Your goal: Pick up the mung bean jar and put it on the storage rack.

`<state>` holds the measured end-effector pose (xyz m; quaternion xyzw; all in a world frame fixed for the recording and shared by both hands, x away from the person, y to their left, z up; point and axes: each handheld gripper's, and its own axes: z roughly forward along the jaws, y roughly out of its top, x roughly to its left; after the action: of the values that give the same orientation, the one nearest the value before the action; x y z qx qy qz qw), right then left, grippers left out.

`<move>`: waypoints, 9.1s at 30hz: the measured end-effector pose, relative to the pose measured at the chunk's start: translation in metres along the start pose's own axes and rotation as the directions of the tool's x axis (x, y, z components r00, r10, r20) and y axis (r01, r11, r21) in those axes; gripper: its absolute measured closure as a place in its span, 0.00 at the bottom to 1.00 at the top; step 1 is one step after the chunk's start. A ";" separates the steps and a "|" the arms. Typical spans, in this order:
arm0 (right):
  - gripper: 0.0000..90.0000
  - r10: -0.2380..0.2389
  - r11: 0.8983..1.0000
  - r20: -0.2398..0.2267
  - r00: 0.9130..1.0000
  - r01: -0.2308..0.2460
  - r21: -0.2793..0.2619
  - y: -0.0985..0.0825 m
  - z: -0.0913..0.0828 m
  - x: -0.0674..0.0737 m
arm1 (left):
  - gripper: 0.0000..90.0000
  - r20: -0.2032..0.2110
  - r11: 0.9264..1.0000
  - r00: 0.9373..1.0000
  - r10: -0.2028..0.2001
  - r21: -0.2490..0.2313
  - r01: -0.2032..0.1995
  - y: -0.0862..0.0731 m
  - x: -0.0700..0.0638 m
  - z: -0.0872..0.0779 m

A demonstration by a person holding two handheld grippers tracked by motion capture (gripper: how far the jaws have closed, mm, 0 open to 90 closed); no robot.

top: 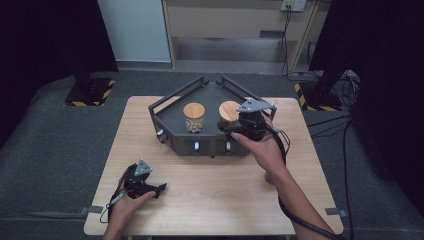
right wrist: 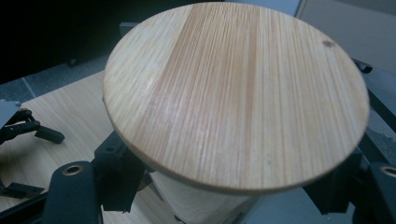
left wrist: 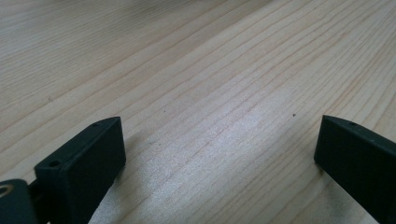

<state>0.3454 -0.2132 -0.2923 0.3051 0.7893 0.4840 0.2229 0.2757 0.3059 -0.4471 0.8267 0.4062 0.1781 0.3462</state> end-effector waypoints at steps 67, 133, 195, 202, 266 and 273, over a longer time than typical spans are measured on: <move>0.29 0.025 0.995 0.026 0.999 -0.027 0.091 0.003 0.062 -0.013 | 0.01 -0.003 1.000 1.000 0.000 -0.001 0.000 0.000 -0.001 0.000; 0.29 0.045 0.988 0.019 0.999 -0.048 0.148 -0.003 0.087 -0.017 | 0.01 -0.004 1.000 1.000 0.000 0.001 0.000 0.000 -0.001 0.000; 0.05 0.041 0.994 -0.024 0.999 -0.038 0.102 -0.010 0.037 -0.020 | 0.01 -0.008 1.000 1.000 -0.001 0.000 0.001 0.000 -0.002 0.000; 0.05 0.046 0.994 -0.031 0.998 -0.043 0.097 -0.014 0.028 -0.019 | 0.01 -0.008 1.000 1.000 -0.001 0.000 0.001 0.000 -0.002 0.000; 0.05 0.014 0.993 -0.087 0.996 -0.003 0.121 -0.130 0.006 0.058 | 0.01 -0.008 1.000 1.000 -0.001 0.000 0.001 0.000 -0.002 0.000; 0.05 0.043 0.988 -0.085 0.995 -0.029 0.154 -0.147 0.012 0.061 | 0.01 -0.008 1.000 1.000 -0.001 0.000 0.001 0.000 -0.002 0.000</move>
<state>0.2706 -0.2139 -0.4338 0.3138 0.8275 0.4390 0.1549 0.2746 0.3043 -0.4471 0.8257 0.4081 0.1813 0.3446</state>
